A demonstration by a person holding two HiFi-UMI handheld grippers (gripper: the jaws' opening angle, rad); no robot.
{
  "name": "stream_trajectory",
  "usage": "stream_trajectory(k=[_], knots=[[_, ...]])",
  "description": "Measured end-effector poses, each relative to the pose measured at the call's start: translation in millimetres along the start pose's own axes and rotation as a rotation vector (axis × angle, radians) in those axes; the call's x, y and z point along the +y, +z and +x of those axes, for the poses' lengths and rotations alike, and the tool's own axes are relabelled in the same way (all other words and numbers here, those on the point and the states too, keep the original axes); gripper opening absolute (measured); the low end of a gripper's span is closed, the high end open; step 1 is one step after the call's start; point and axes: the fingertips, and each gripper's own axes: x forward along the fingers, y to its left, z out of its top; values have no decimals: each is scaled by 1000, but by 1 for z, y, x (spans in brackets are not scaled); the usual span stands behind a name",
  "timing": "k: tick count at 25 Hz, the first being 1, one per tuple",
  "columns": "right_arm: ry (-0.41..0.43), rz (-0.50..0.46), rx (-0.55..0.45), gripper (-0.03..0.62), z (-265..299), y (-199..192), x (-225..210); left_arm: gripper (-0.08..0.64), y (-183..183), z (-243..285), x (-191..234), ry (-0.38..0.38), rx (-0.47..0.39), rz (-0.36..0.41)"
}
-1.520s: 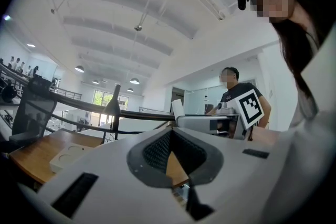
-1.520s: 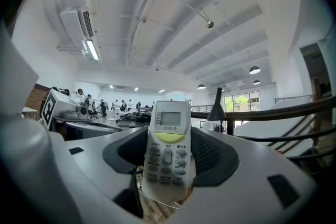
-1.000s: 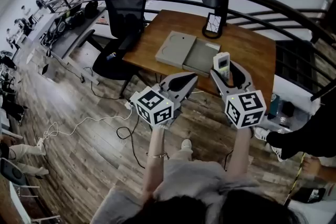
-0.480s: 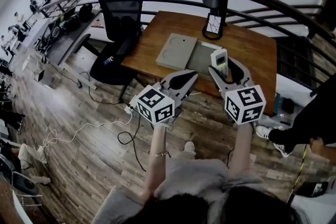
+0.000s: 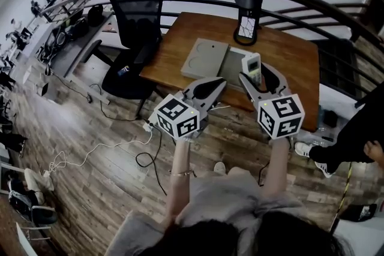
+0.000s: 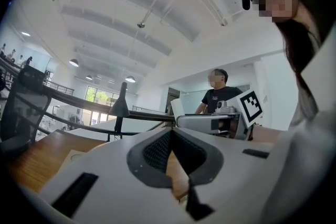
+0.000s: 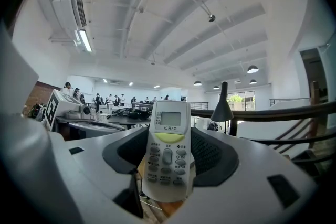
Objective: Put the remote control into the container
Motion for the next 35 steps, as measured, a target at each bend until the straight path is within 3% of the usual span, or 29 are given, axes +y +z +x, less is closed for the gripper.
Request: stream_trajectory(k=[17,35], knots=[[16,42,16,249,46,4,-46,3,5,29,47,33,24,-4],[107,25,142,249,129,-30,-98,3,-14,94,120,77,46,-65]])
